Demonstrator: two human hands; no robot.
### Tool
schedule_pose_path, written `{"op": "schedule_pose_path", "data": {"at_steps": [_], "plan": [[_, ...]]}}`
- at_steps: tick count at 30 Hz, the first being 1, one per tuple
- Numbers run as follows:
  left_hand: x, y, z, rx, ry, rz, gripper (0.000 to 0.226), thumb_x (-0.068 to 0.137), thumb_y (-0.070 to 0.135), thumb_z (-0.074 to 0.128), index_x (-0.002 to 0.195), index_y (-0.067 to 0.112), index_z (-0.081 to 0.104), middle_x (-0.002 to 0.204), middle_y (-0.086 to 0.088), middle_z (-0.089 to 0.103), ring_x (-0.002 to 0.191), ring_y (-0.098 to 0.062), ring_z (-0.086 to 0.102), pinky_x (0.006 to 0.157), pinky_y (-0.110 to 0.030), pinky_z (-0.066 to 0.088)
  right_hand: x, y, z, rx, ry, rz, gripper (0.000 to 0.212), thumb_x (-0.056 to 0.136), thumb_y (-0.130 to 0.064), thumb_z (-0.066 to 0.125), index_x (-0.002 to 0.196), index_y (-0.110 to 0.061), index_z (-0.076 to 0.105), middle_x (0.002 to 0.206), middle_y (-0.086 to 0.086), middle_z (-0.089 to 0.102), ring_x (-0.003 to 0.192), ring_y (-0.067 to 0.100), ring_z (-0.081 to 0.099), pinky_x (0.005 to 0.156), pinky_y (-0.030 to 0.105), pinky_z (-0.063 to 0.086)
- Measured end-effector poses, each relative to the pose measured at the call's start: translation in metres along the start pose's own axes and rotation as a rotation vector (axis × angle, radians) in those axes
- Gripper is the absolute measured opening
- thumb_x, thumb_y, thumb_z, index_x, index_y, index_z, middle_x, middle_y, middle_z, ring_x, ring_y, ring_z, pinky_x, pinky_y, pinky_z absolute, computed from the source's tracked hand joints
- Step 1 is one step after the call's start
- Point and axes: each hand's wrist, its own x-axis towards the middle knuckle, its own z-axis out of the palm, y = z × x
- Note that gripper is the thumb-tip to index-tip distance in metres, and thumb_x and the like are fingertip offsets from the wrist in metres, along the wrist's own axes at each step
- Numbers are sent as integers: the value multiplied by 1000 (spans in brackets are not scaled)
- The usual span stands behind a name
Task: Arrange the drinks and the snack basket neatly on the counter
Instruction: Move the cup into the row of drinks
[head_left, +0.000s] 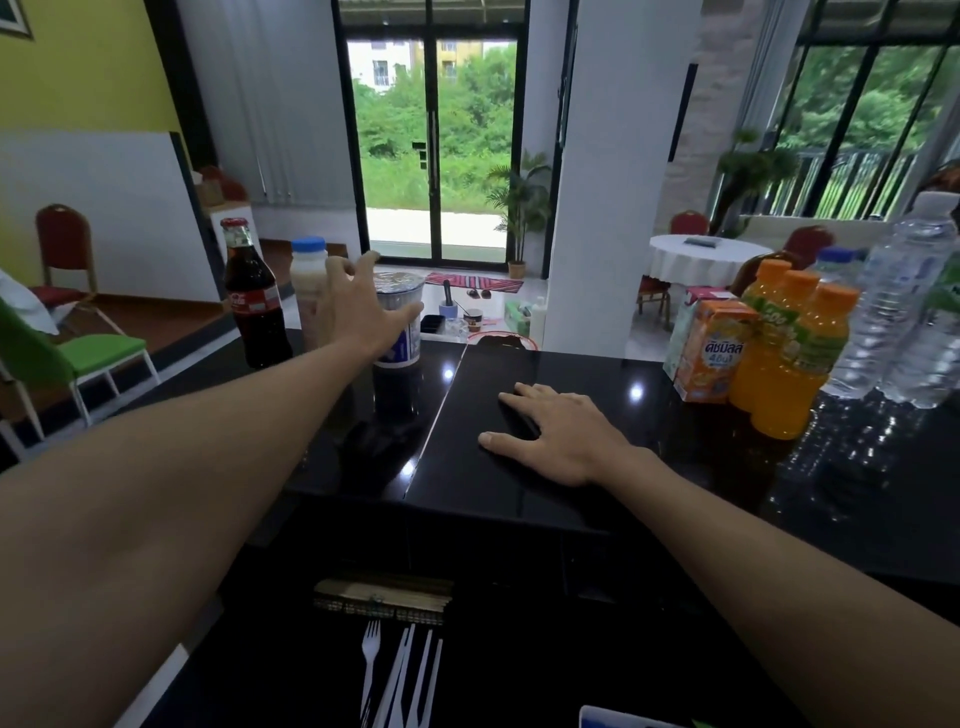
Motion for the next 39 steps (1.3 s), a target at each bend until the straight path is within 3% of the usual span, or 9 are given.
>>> {"op": "schedule_pose_path", "data": {"at_steps": [3,7,13,21,25,27,29,33,39], "plan": [[3,-2,6,-38,-85,-48,71,81,53,74,141,25,50,137,-10,36,122,-31,46,97,-41,43,1,1,0,-2,4,-2,99,77,-92,28,157,-34,32,166,-4,24,153,13,18,122,40,11],[2,-1,7,-85,-52,-53,58,82,45,76,134,26,59,135,-7,40,120,-29,49,96,-38,41,2,2,2,5,8,1,99,76,-93,28,157,-35,33,166,-5,25,153,12,18,121,40,11],[-2,4,4,-197,-138,72,57,82,35,78,133,15,61,137,-14,45,125,-29,47,102,-36,42,2,1,2,15,12,0,102,74,-94,27,156,-34,34,166,-4,25,153,15,19,122,41,12],[-16,20,4,-350,-229,126,46,78,32,80,121,23,65,131,-13,44,113,-23,48,85,-23,44,-1,-1,4,91,55,7,98,76,-92,38,153,-32,41,165,-2,28,152,18,24,122,41,18],[-21,34,6,-361,-273,133,52,75,42,83,120,22,65,124,-16,55,105,-28,59,82,-32,54,-7,2,0,188,126,17,83,75,-87,49,128,-26,66,158,4,41,147,19,34,111,38,33],[-24,43,7,-356,-279,142,55,74,45,83,121,22,66,122,-16,58,105,-30,61,83,-33,54,-10,4,-3,200,162,38,76,74,-83,52,111,-21,73,140,5,59,134,19,50,102,34,41],[-28,51,9,-365,-288,145,59,74,46,83,124,22,66,122,-17,57,107,-31,60,87,-37,55,-15,4,-8,217,193,77,77,71,-83,49,104,-19,74,120,3,69,114,20,62,96,38,50],[-40,63,16,-427,-356,167,70,69,29,89,133,22,60,125,-15,49,112,-32,57,96,-46,54,-29,15,-17,200,180,84,80,70,-82,47,116,-21,72,121,-1,70,111,18,63,94,39,53],[-56,86,31,-497,-293,155,86,66,25,92,142,20,50,124,-11,43,106,-27,58,95,-41,54,-59,54,-27,153,147,129,69,88,-67,60,140,-23,58,149,-3,53,138,17,46,112,37,39]]}}
